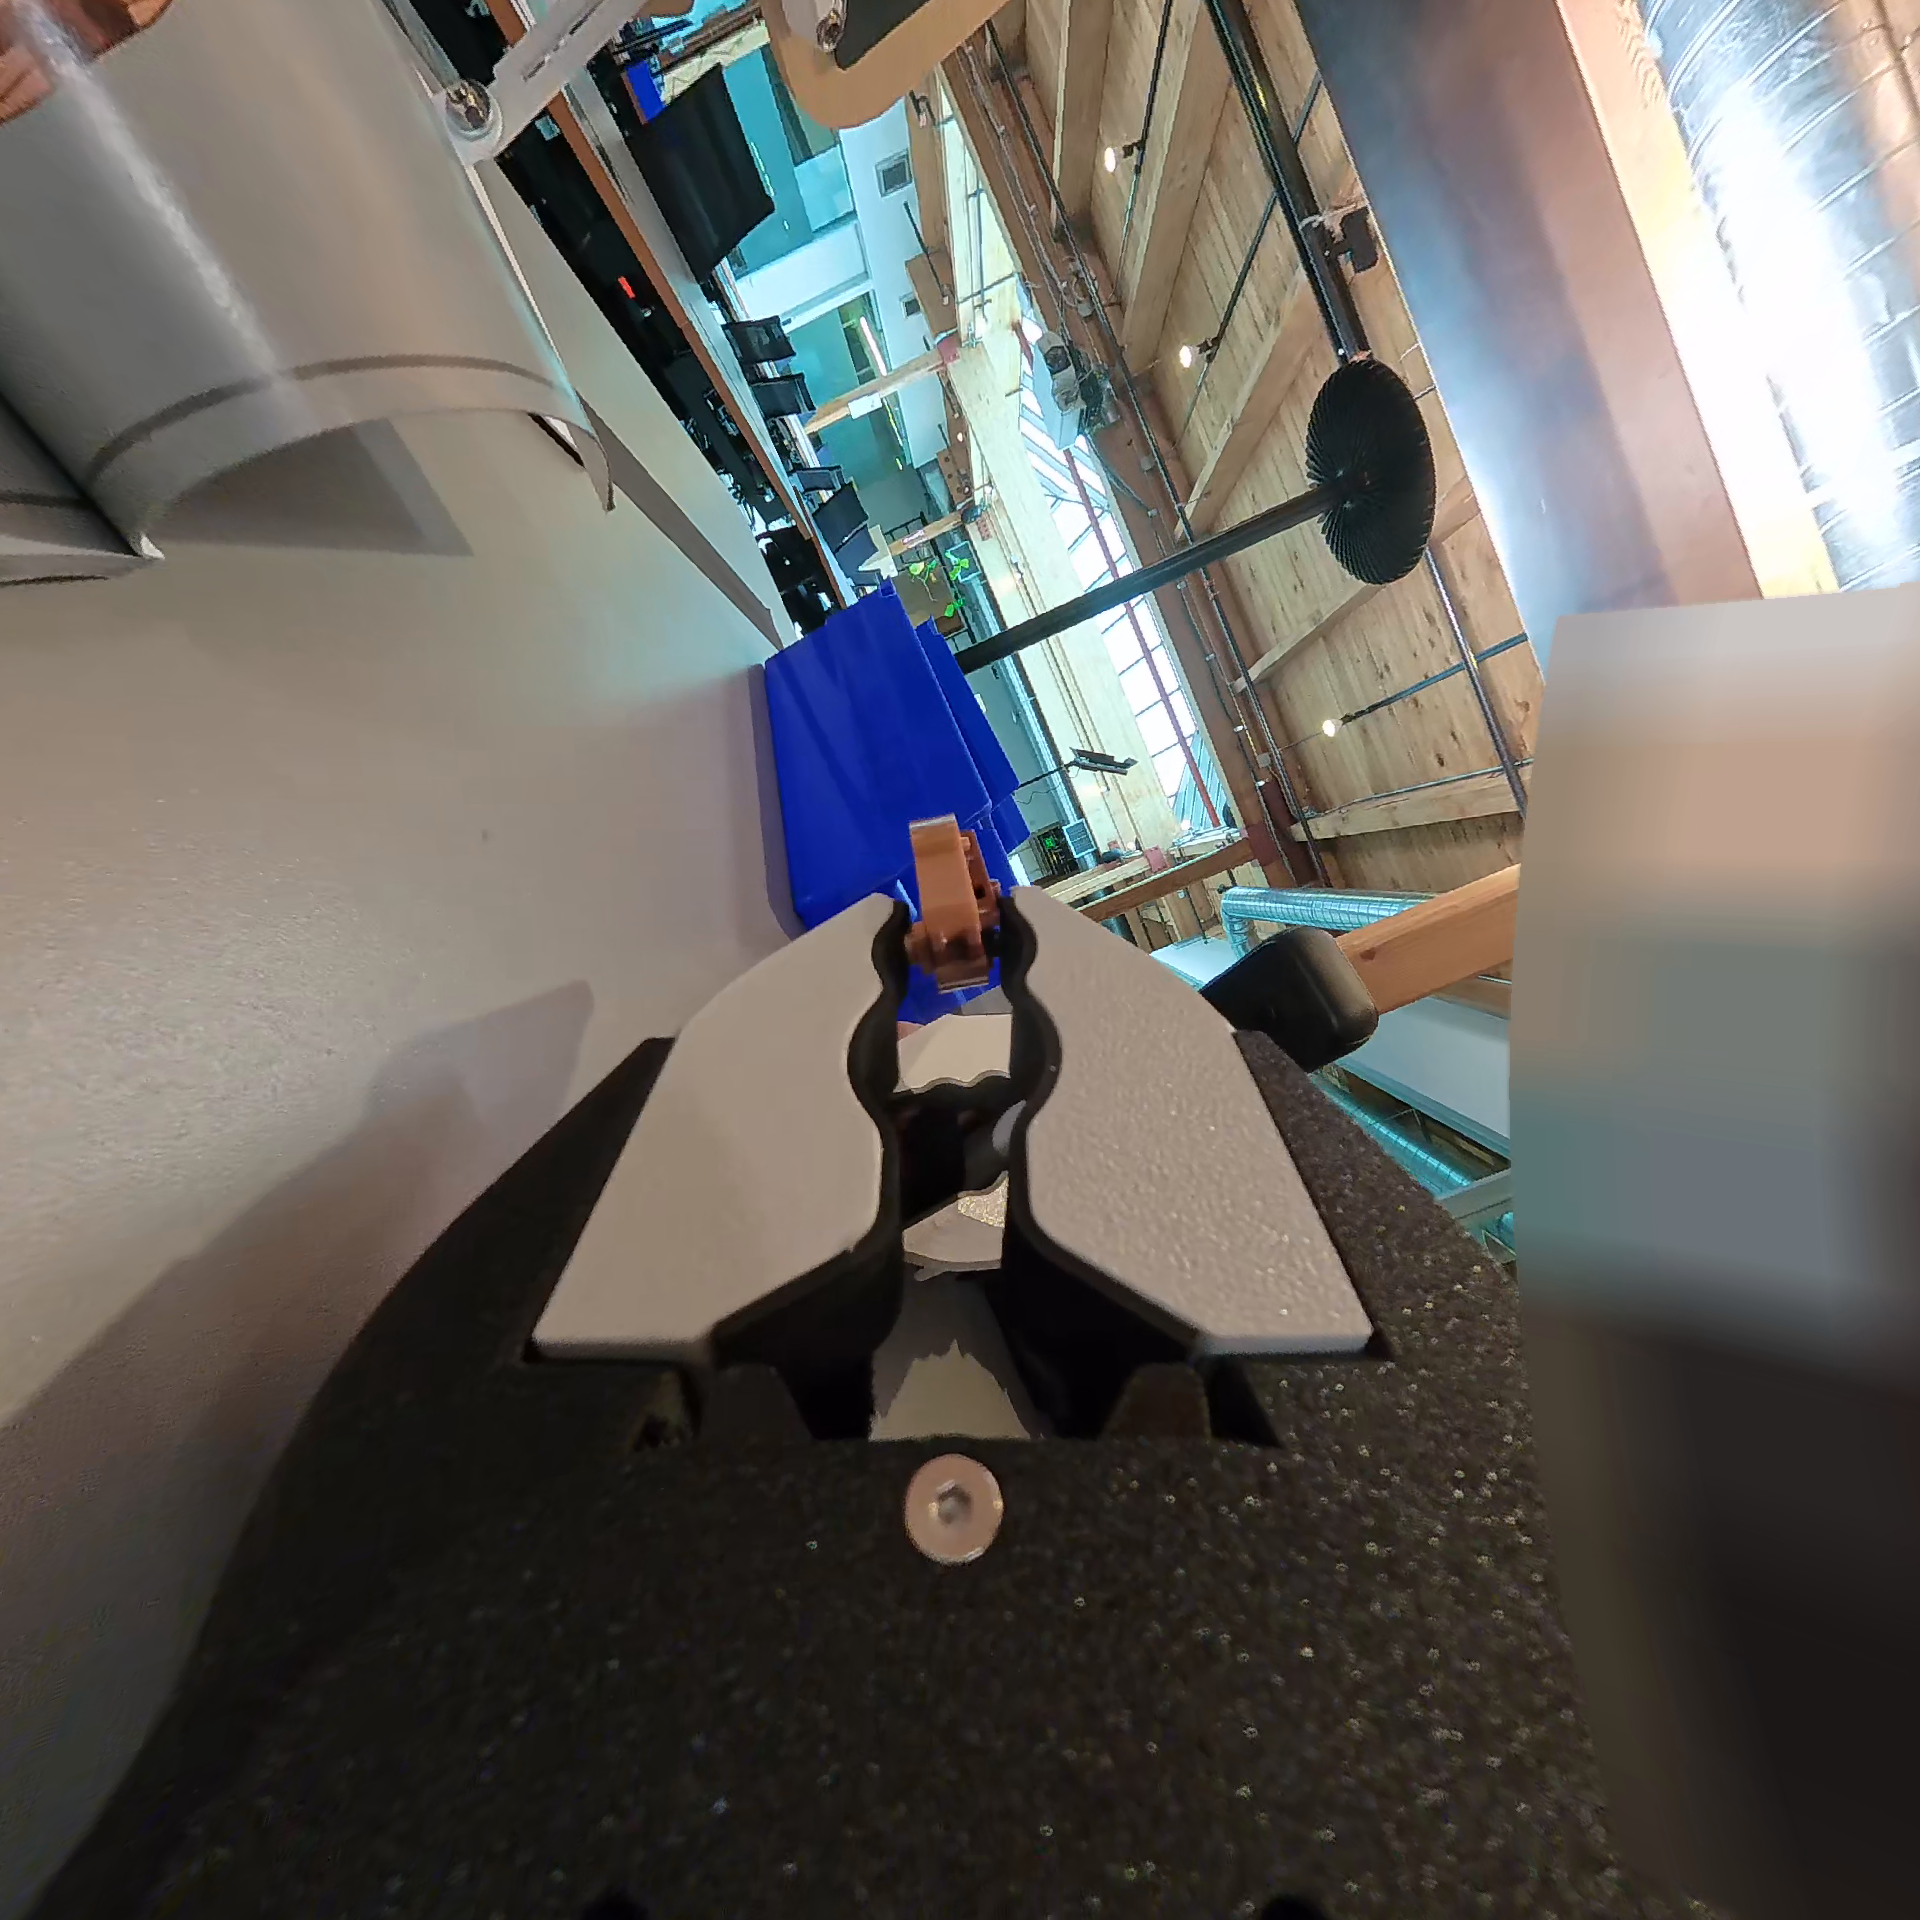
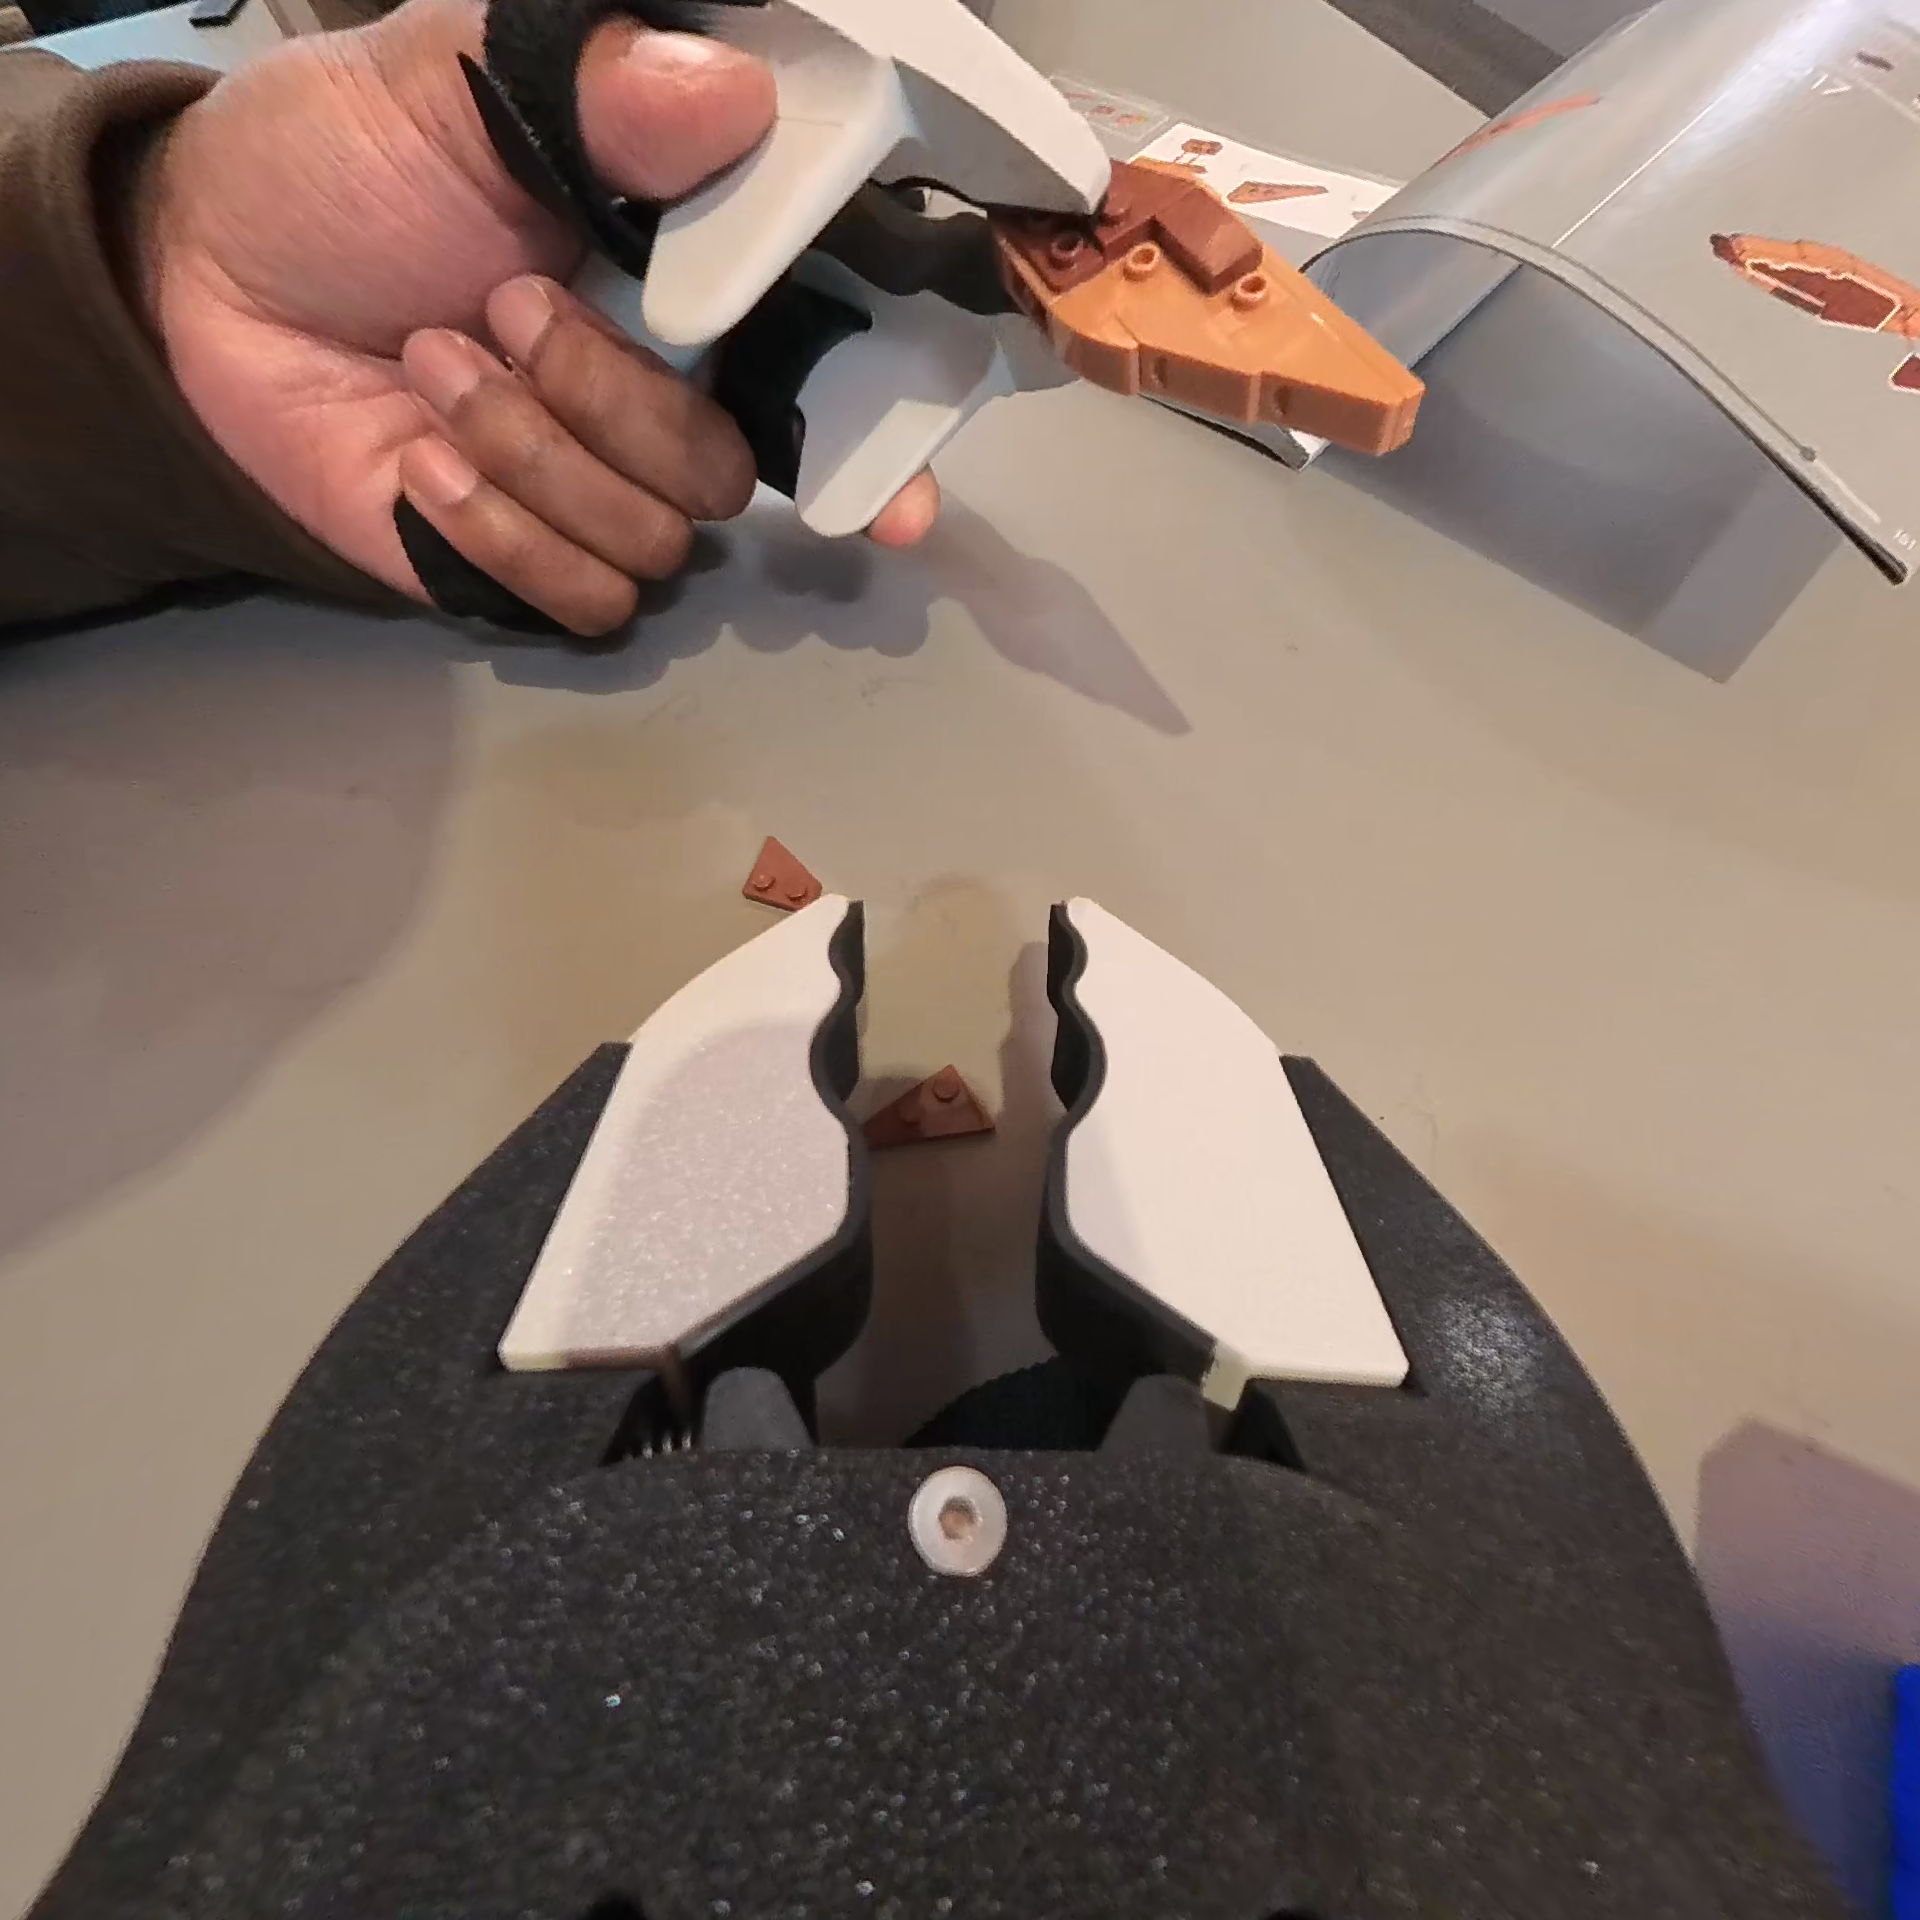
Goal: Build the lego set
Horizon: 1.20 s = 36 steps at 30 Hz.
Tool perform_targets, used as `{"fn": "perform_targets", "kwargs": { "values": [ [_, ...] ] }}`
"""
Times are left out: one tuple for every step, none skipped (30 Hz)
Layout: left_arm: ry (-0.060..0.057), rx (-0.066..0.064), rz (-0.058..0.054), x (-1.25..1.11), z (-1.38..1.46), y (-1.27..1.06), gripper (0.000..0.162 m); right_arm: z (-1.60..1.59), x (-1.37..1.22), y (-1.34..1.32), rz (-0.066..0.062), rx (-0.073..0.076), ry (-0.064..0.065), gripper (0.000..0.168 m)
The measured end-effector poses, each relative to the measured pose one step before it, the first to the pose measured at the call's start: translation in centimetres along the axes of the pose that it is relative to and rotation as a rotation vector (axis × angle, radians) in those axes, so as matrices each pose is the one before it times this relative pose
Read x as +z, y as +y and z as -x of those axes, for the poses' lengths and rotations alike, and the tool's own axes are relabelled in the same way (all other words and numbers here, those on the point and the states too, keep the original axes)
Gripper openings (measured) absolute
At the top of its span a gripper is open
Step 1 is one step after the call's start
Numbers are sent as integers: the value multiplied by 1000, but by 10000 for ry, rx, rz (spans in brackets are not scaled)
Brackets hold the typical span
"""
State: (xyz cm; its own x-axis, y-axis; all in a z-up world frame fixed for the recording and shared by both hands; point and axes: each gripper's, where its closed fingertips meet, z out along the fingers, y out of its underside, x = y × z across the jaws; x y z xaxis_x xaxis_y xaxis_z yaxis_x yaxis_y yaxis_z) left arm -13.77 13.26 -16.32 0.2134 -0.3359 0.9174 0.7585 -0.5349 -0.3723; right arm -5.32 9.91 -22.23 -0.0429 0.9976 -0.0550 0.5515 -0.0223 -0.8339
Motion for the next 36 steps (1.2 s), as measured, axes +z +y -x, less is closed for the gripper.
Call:
{"fn": "perform_targets", "kwargs": {
  "values": [
    [-5,15,7,10,-5,16,16,30,19,39,29,-32,4,34],
    [-3,13,10,8,-9,20,16,49,21,38,28,-38,1,34],
    [-4,12,4,5,3,9,16,29,20,37,28,-33,4,34],
    [-3,7,1,7,-3,6,16,40,18,23,23,-29,-2,34],
    [-1,1,4,-1,-7,1,16,7,6,21,14,-20,6,34],
    [-2,3,0,6,3,8,16,19,6,3,6,-10,3,34],
    [-3,4,0,0,7,0,16,1,4,11,2,-4,-3,34],
    [-2,4,3,-1,-3,0,16,6,6,-2,3,3,-4,34],
    [-1,2,3,4,0,11,16,-12,3,2,6,9,-2,34],
    [-2,3,0,0,4,-1,16,5,-1,1,1,5,-9,34],
    [-4,5,-2,-5,-4,-1,16,-6,0,-2,-2,3,-2,34],
    [0,5,5,3,1,13,16,0,12,6,2,2,0,34],
    [0,1,5,5,-5,-3,16,9,10,1,9,1,-7,34],
    [0,1,0,0,0,0,16,8,8,13,8,-2,-8,34],
    [-3,0,-2,-7,0,3,16,-3,7,-3,2,-1,2,34],
    [1,0,0,8,2,-6,16,0,7,-4,2,-3,-2,34],
    [1,-2,2,-3,6,6,16,6,4,2,6,-3,-7,34],
    [-1,1,0,0,1,0,16,11,12,8,4,-3,-3,34],
    [-3,3,-1,2,-3,-5,16,-4,5,0,4,-5,0,34],
    [0,3,1,-1,3,1,16,10,11,9,5,-6,-5,34],
    [0,1,2,5,-1,10,16,9,5,2,6,-7,-4,34],
    [0,2,2,-1,1,2,16,5,17,8,8,-6,0,34],
    [-1,2,1,-1,3,1,16,-3,13,14,13,-1,1,34],
    [0,4,1,-1,-12,10,16,8,12,-3,7,-5,-2,34],
    [-2,3,1,-1,4,2,16,3,6,-1,4,-8,1,34],
    [-1,4,3,-1,-6,1,16,-1,3,3,7,-4,-2,34],
    [-1,3,3,4,1,11,16,9,20,1,3,-4,-3,34],
    [0,5,2,6,-8,6,16,-4,-5,-9,0,-4,1,34],
    [-3,5,2,-1,8,2,16,-9,13,-6,4,0,-1,34],
    [-1,2,2,0,-6,-1,16,4,10,10,5,2,-3,34],
    [0,3,1,5,0,9,16,-1,4,-16,-2,-3,-1,34],
    [-2,3,1,-7,-8,3,16,-4,8,-5,1,-4,0,34],
    [-1,4,2,5,2,10,16,-2,17,7,8,-6,-3,34],
    [-1,4,3,-1,-6,0,16,4,13,-3,6,-11,-2,34],
    [-1,4,3,4,3,11,16,12,7,0,4,-12,0,34],
    [-3,5,1,1,-1,-3,16,4,17,8,8,-11,-3,34]
  ]
}}
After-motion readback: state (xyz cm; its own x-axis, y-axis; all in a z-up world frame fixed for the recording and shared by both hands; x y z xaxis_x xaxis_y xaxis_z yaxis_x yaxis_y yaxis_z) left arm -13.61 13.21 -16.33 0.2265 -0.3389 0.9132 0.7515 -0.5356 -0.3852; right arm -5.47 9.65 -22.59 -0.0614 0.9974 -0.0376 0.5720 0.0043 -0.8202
